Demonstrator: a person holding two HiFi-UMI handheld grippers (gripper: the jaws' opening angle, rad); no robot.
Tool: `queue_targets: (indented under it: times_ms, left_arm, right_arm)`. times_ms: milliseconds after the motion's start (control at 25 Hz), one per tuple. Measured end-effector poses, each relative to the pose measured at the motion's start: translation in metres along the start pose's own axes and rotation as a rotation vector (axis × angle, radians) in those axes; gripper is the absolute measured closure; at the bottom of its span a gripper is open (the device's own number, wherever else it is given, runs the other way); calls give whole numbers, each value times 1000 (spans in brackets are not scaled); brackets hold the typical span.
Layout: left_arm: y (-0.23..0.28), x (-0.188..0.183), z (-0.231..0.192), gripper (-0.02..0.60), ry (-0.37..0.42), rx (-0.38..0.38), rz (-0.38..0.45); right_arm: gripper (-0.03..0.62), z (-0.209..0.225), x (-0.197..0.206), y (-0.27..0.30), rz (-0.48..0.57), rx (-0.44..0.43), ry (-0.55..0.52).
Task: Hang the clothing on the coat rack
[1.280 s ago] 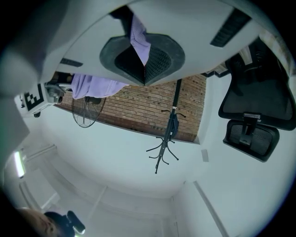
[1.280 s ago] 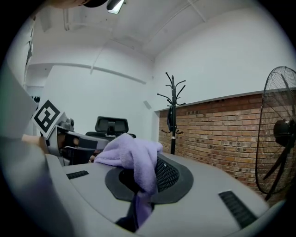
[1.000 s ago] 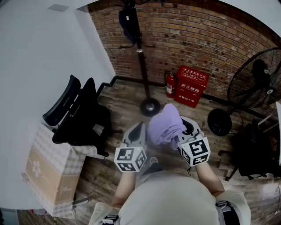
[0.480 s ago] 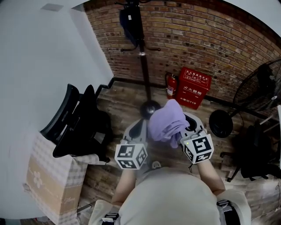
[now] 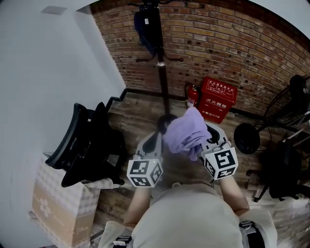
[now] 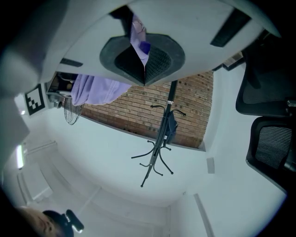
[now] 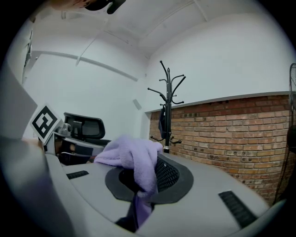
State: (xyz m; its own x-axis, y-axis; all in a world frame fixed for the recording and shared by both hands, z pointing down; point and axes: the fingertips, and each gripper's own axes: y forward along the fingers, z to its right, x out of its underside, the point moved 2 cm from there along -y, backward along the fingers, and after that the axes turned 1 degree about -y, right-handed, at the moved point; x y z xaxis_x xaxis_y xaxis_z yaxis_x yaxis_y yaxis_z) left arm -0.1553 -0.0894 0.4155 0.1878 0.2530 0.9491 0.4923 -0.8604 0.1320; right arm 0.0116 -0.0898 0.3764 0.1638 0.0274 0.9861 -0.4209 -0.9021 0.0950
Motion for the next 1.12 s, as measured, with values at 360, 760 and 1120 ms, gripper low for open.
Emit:
queue_targets:
  times_ms: [360, 760, 1120]
  left_arm:
    - [24, -6, -17, 577, -8, -6, -18]
    - [80, -13, -32, 577, 10, -24, -12]
    - [146, -40, -43, 577, 33, -50, 16]
  right_arm:
    - [574, 15, -11, 36, -5, -14, -31]
    - [574, 57, -19, 83, 38, -30, -48]
    - [576, 104, -27, 139, 45, -66, -75]
